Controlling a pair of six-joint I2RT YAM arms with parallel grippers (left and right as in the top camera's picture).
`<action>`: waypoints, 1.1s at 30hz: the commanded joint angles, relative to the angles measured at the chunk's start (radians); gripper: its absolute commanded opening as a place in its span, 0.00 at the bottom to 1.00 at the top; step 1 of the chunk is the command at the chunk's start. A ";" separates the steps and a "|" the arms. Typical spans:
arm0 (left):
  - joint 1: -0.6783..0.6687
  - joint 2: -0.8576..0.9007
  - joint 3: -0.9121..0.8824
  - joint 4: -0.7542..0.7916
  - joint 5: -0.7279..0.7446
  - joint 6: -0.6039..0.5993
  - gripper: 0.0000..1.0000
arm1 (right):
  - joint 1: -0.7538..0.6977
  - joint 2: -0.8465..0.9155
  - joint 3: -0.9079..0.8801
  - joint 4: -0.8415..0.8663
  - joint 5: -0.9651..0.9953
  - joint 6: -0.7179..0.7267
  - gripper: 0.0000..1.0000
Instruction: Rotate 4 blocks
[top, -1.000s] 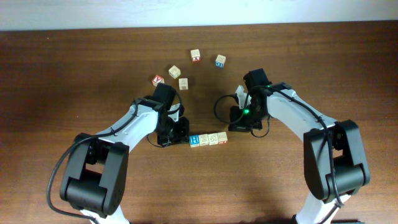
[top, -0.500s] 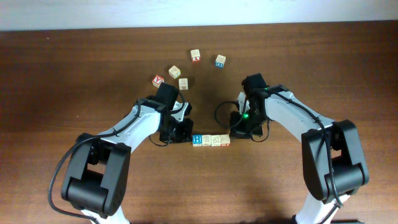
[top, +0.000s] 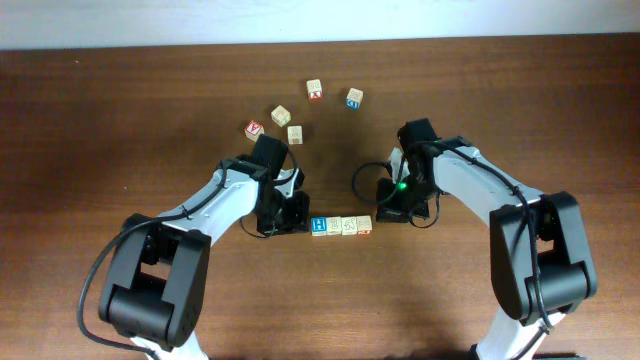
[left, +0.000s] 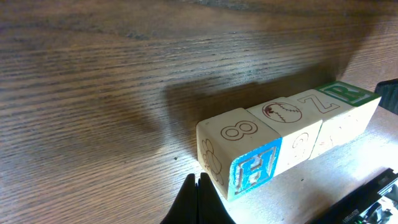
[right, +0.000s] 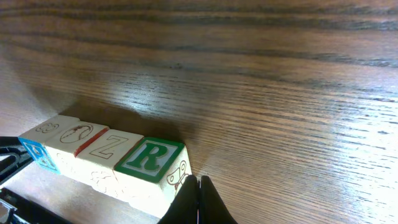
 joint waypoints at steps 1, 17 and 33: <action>-0.003 0.007 0.014 -0.001 -0.008 -0.014 0.00 | 0.036 0.009 -0.009 0.003 -0.007 -0.040 0.04; -0.011 0.007 0.014 0.054 0.053 -0.024 0.00 | 0.037 0.009 -0.009 -0.001 -0.009 -0.040 0.04; -0.011 0.007 0.014 0.056 0.049 -0.021 0.00 | -0.148 0.009 -0.172 0.183 -0.367 -0.209 0.04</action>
